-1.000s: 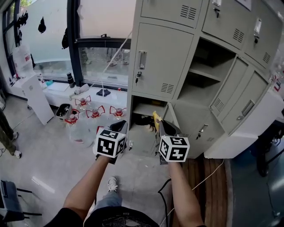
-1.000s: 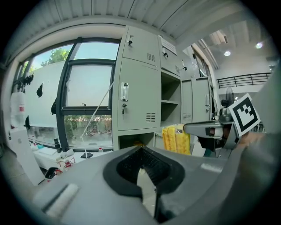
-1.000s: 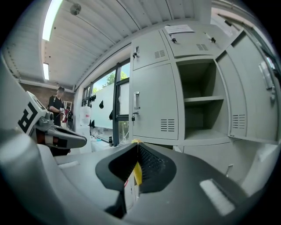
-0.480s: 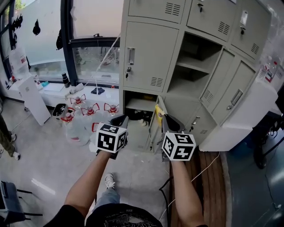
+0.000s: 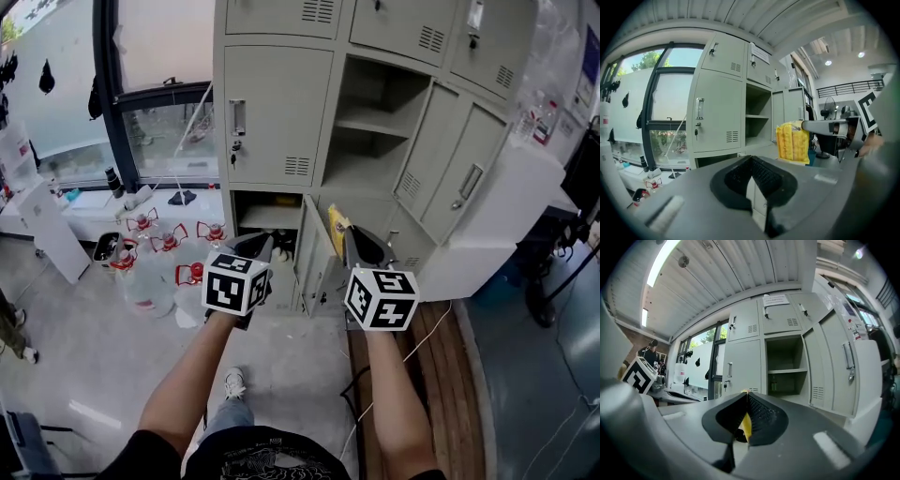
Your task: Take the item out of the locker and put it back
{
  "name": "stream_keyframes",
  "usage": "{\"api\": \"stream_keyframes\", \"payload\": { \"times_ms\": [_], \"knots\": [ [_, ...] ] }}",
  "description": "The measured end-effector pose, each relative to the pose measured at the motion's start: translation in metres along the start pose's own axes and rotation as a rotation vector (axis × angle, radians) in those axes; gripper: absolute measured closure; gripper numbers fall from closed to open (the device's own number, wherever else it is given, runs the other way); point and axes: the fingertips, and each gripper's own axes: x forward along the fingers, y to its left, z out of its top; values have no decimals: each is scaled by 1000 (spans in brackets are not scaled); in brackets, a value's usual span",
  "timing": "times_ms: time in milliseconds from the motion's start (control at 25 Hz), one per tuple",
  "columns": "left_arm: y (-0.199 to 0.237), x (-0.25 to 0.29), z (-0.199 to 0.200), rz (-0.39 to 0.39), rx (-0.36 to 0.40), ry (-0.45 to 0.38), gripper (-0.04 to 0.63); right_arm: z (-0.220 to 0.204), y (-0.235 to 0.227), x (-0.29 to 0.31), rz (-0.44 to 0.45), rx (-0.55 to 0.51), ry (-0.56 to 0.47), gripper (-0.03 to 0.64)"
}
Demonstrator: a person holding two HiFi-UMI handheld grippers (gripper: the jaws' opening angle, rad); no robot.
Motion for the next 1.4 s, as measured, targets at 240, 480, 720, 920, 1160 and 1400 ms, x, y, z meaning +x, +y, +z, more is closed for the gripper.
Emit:
{"api": "stream_keyframes", "payload": {
  "times_ms": [240,480,720,920,1160,1400],
  "knots": [
    [-30,24,14,-65,25,-7,595,2,-32,-13,-63,-3,-5,588],
    [-50,45,24,-113,38,-11,595,4,-58,-18,-109,-3,-5,588],
    [-50,68,33,-147,46,-7,595,9,-78,-4,-148,-1,-2,588],
    [-40,96,41,-168,43,1,595,12,-92,18,-168,-5,9,588],
    [-23,128,54,-192,36,9,595,14,-106,50,-187,-5,34,588],
    [-5,156,61,-209,25,16,595,15,-118,81,-201,-19,52,588]
  ]
}}
